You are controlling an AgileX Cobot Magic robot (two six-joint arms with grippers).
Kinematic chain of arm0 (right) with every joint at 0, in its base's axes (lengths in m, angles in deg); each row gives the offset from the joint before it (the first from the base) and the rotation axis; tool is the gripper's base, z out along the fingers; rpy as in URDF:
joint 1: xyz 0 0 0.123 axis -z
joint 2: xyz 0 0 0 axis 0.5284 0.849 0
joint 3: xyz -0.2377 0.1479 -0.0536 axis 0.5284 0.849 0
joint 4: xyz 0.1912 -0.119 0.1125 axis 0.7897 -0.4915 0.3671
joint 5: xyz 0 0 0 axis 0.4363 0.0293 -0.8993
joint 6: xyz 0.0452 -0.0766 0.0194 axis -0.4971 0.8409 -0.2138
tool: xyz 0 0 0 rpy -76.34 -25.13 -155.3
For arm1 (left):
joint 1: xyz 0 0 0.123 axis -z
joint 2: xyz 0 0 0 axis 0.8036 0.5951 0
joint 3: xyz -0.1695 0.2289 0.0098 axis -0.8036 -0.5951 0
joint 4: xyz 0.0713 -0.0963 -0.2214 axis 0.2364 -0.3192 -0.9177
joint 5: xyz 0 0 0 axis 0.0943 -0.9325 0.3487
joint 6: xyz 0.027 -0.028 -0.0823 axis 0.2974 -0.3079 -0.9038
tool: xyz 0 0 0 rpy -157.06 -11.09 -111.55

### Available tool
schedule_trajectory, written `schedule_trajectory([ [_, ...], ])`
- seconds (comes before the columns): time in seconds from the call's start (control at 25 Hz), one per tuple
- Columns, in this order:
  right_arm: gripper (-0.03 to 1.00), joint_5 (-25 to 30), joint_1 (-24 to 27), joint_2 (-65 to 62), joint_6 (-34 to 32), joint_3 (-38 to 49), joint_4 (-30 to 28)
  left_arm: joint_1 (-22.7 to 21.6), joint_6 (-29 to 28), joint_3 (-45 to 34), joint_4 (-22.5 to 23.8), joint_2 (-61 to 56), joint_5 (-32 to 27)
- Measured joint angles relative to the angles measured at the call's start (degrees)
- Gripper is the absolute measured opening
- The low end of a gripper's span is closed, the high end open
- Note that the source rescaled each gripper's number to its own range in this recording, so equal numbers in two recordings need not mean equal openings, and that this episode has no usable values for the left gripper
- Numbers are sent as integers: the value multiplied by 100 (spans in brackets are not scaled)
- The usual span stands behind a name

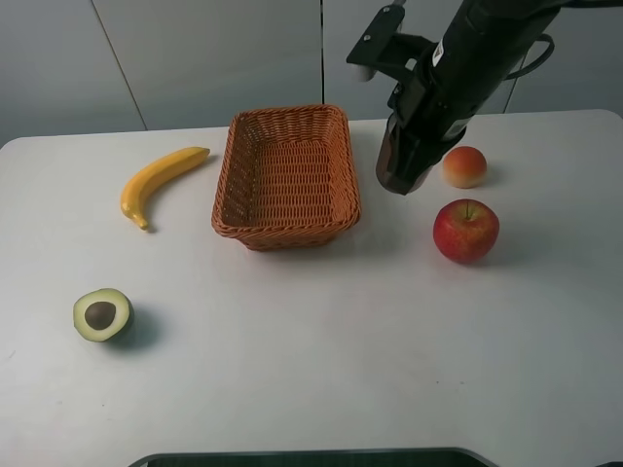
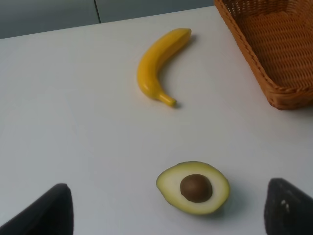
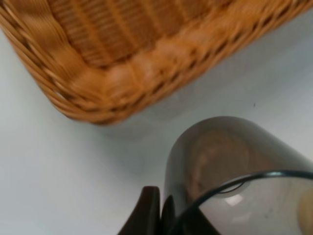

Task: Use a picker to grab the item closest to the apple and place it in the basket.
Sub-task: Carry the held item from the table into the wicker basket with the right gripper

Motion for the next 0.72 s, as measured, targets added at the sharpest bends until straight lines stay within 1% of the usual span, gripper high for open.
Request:
schedule_trajectory([
  [0.24,0,55,-404,-11,-1352,-606,10,0,0,0,0,0,0],
  [0.4,0,18,-616,308,-1922,-1116,10,0,0,0,0,0,0],
  [0.52,0,-41,-760,754,-2125,-1493,10,0,0,0,0,0,0],
  [0.72,0,-246,-978,1421,-2165,-2037,134,0,0,0,0,0,0],
])
